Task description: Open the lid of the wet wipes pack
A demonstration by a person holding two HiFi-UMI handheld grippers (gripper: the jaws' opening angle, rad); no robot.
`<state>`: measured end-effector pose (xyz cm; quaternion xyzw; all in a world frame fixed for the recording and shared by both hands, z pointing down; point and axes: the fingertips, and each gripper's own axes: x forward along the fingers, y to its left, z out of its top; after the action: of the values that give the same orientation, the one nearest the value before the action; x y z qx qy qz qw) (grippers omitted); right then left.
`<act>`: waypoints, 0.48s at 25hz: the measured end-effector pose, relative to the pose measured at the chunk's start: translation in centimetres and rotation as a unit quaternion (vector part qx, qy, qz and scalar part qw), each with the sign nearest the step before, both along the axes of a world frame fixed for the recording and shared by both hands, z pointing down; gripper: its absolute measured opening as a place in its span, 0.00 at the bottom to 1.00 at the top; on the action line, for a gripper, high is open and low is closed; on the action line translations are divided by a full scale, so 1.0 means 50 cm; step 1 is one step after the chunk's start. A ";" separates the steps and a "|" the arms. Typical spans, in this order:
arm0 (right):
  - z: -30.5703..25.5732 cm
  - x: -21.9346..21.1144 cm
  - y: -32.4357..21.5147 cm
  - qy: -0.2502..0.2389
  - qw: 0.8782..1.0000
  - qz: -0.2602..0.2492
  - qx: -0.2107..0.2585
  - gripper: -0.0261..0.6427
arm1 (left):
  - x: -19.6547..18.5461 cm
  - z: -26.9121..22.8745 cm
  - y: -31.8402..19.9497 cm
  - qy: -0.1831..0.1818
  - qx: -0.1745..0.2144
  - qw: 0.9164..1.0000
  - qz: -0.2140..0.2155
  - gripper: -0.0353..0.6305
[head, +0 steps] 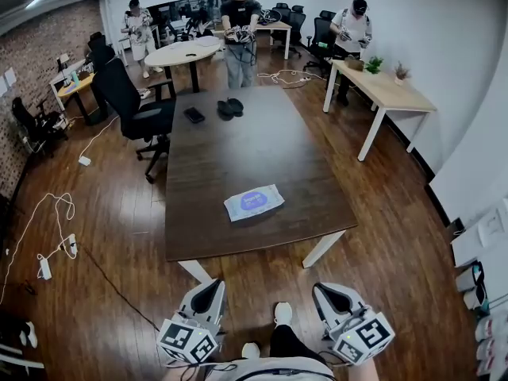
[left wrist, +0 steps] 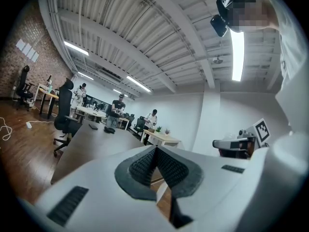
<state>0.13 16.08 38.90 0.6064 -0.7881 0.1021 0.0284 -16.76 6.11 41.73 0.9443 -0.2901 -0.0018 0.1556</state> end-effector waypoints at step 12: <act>0.023 0.120 -0.262 -0.008 0.998 -0.056 0.003 0.05 | 0.126 0.006 -0.204 -0.009 -0.001 1.000 -0.028 0.06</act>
<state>6.14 2.96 40.03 0.5605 -0.8213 0.1032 0.0259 -10.48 -4.08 42.04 0.9355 -0.3180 0.0029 0.1541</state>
